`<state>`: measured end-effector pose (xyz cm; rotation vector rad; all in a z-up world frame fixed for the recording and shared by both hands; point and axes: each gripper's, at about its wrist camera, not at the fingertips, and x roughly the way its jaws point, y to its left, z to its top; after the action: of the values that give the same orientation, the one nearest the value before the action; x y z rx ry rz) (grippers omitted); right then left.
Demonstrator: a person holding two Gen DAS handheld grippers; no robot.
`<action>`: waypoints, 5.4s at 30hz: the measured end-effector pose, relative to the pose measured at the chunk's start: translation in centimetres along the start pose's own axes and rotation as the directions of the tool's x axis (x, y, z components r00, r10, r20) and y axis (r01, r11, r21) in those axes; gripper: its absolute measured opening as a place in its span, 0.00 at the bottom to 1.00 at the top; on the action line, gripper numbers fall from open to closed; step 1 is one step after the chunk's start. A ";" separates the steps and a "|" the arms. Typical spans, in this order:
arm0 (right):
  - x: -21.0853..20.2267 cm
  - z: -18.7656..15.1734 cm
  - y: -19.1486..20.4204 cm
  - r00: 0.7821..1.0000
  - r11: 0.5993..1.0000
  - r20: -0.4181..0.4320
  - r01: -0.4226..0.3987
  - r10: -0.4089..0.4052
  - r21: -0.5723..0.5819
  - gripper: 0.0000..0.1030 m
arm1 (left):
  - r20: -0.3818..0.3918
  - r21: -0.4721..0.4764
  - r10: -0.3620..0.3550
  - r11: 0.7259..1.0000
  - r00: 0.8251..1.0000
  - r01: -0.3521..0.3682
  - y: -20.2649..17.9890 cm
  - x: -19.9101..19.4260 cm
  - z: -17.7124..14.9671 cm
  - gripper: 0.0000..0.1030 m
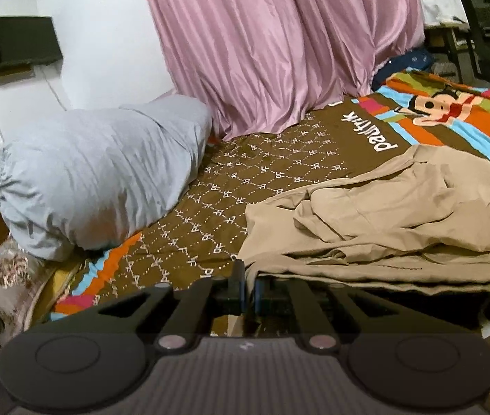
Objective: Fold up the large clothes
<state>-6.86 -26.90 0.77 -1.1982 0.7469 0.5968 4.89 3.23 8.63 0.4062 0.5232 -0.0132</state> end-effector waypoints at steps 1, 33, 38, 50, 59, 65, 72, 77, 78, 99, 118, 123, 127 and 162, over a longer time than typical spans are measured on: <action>-0.4 -0.2 0.0 1.000 1.000 -0.006 0.030 -0.030 -0.007 0.09 | 0.003 -0.009 0.003 1.000 1.000 -0.003 0.0 -0.2 -0.3 0.07; 14.2 0.1 -23.9 0.956 0.791 -0.029 0.258 -0.291 0.555 0.09 | -0.166 0.158 -0.064 0.983 0.984 0.090 -0.4 19.3 7.6 0.11; 20.2 0.1 -24.1 0.970 0.737 -0.080 0.227 -0.229 0.637 0.18 | -0.217 -0.076 -0.231 0.973 0.949 0.219 3.9 23.4 6.4 0.65; 12.5 -5.8 -21.9 0.941 0.400 0.097 0.044 -0.325 0.915 0.85 | -0.050 -0.391 -0.338 0.873 0.940 0.293 13.8 16.1 -0.5 0.98; 11.6 -8.9 -15.6 0.961 0.106 0.054 -0.026 -0.270 0.994 0.88 | -0.158 -0.503 -0.377 0.826 0.912 0.255 11.5 14.7 -6.3 0.73; 12.4 -10.2 -14.8 0.975 -0.044 0.078 -0.088 -0.207 0.995 0.49 | -0.195 -0.554 -0.407 0.797 0.893 0.242 11.6 16.3 -6.7 0.17; 11.6 -10.0 -14.5 0.960 -0.044 0.095 -0.110 -0.265 0.993 0.14 | -0.209 -0.587 -0.349 0.792 0.913 0.168 12.8 15.5 -3.3 0.07; 9.4 -10.1 -14.9 0.923 -0.024 0.084 -0.100 -0.375 0.995 0.08 | -0.256 -0.603 -0.435 0.770 0.863 0.210 16.0 14.7 -0.8 0.07; 9.4 -10.1 -14.9 0.924 -0.026 0.074 -0.090 -0.376 0.996 0.08 | -0.291 -0.603 -0.452 0.771 0.843 0.205 16.1 15.3 -1.3 0.07; 11.7 -9.1 -14.5 0.964 0.032 0.008 0.000 -0.267 0.999 0.29 | -0.256 -0.015 -0.145 0.989 0.956 0.147 1.9 16.1 -1.2 0.71; 11.0 -6.3 -14.8 0.890 0.186 -0.122 0.223 -0.438 0.957 0.73 | -0.216 -0.348 0.071 0.926 0.974 -0.144 6.6 15.4 0.6 0.84; 13.3 1.7 -17.2 0.888 0.396 0.010 0.196 -0.460 0.897 0.92 | -0.081 -0.271 -0.073 0.961 0.994 0.048 -1.8 16.2 3.9 0.92; 17.7 8.2 -18.6 0.895 0.551 0.083 0.195 -0.438 0.811 0.97 | -0.060 -0.227 -0.043 0.974 0.997 0.029 -7.4 19.2 5.2 0.93; 10.7 -2.6 -12.5 0.918 0.357 -0.076 0.227 -0.389 0.906 0.99 | -0.183 -0.541 -0.256 0.832 0.949 0.121 7.1 10.9 -7.4 1.00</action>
<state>8.78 -32.52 -0.52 -0.2077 0.5381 -0.1084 11.59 13.50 0.16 -0.1904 0.7880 -0.0109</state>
